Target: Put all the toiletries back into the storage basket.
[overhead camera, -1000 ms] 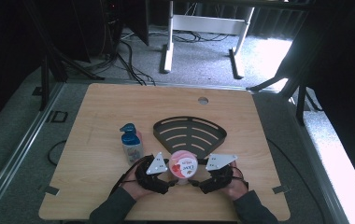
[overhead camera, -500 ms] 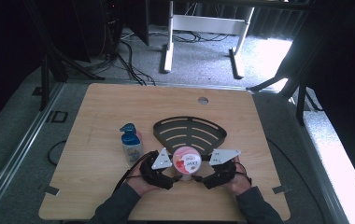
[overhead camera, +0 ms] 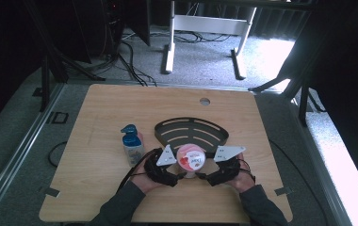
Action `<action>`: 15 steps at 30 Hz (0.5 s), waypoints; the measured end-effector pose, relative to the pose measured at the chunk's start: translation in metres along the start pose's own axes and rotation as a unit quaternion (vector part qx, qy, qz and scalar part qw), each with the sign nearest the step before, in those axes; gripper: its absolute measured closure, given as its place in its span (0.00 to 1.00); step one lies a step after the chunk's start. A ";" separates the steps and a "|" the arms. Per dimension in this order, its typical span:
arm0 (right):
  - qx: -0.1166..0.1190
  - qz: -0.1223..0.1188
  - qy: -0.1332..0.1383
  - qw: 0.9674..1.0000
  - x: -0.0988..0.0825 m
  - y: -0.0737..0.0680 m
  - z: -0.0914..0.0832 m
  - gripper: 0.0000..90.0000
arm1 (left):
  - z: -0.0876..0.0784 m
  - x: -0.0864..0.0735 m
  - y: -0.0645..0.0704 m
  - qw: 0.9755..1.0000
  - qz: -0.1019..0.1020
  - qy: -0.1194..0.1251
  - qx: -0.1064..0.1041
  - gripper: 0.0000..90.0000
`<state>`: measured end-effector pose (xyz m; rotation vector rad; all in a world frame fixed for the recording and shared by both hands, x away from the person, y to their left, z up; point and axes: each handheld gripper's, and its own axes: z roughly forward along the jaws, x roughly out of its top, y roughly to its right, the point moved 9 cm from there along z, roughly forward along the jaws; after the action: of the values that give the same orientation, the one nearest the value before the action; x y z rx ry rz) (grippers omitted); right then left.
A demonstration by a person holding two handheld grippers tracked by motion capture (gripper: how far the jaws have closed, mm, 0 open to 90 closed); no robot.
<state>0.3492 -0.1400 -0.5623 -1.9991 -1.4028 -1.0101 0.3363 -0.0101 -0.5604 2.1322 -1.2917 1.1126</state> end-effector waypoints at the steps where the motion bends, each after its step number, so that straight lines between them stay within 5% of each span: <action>1: 0.001 0.000 0.000 1.000 0.000 0.001 -0.001 0.22 | 0.001 0.001 0.000 1.000 0.000 -0.002 0.000 0.25; 15: -0.001 0.007 -0.001 1.000 0.000 0.013 -0.006 0.21 | 0.008 0.011 -0.006 1.000 0.002 -0.002 0.002 0.25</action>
<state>0.3602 -0.1489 -0.5587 -2.0099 -1.3862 -1.0050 0.3476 -0.0193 -0.5561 2.1374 -1.2964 1.1134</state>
